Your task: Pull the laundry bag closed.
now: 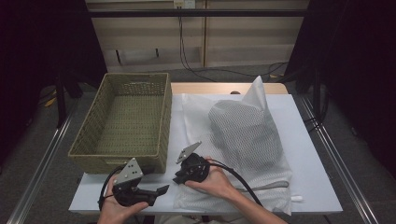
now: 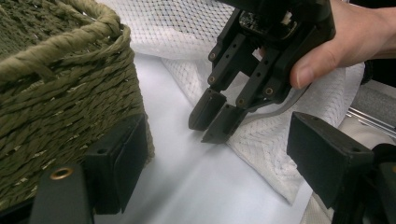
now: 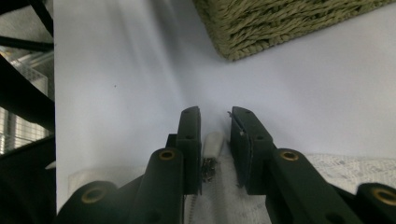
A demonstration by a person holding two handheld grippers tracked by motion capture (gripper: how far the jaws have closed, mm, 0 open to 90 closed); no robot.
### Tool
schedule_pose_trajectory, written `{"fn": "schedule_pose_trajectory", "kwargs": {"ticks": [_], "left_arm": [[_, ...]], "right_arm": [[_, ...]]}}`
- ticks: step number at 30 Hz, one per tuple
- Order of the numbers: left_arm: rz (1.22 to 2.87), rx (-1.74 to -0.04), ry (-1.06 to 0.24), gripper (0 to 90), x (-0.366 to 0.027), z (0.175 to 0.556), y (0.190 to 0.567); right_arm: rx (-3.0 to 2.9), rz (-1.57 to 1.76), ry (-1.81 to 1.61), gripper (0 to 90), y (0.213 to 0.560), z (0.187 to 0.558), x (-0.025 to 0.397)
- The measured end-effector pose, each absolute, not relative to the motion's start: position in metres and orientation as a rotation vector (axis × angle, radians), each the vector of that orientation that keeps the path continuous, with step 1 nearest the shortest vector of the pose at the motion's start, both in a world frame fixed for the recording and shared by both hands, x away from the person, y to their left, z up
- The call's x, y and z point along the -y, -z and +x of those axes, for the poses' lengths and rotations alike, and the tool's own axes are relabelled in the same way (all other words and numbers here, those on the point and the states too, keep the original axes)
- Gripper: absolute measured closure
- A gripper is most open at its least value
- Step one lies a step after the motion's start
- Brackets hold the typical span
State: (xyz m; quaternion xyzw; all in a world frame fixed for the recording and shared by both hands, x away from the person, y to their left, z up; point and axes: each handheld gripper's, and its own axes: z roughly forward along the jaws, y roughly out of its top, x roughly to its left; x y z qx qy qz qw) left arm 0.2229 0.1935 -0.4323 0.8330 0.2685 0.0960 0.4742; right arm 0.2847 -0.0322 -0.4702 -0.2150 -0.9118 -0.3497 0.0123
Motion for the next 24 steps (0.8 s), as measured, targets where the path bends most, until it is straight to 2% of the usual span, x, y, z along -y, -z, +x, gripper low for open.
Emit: {"fn": "schedule_pose_trajectory", "kwargs": {"ticks": [4,7,13,20,24], "left_arm": [[2.035,-0.654,-0.236,19.9,-0.195,0.224,0.432],[2.042,-0.641,-0.232,19.3,-0.196,0.224,0.432],[2.042,-0.639,-0.238,19.2,-0.195,0.223,0.431],[2.049,-0.643,-0.235,19.2,-0.195,0.223,0.432],[2.044,-0.643,-0.193,20.4,-0.193,0.223,0.433]], "right_arm": [[2.909,-0.632,1.078,74.0,0.469,0.278,0.03],[2.961,-0.619,1.08,81.2,0.469,0.27,0.029],[2.904,-0.654,1.112,81.9,0.468,0.273,0.032],[2.82,-0.717,1.243,81.9,0.451,0.274,0.048],[2.8,-0.742,1.29,82.0,0.443,0.276,0.056]]}}
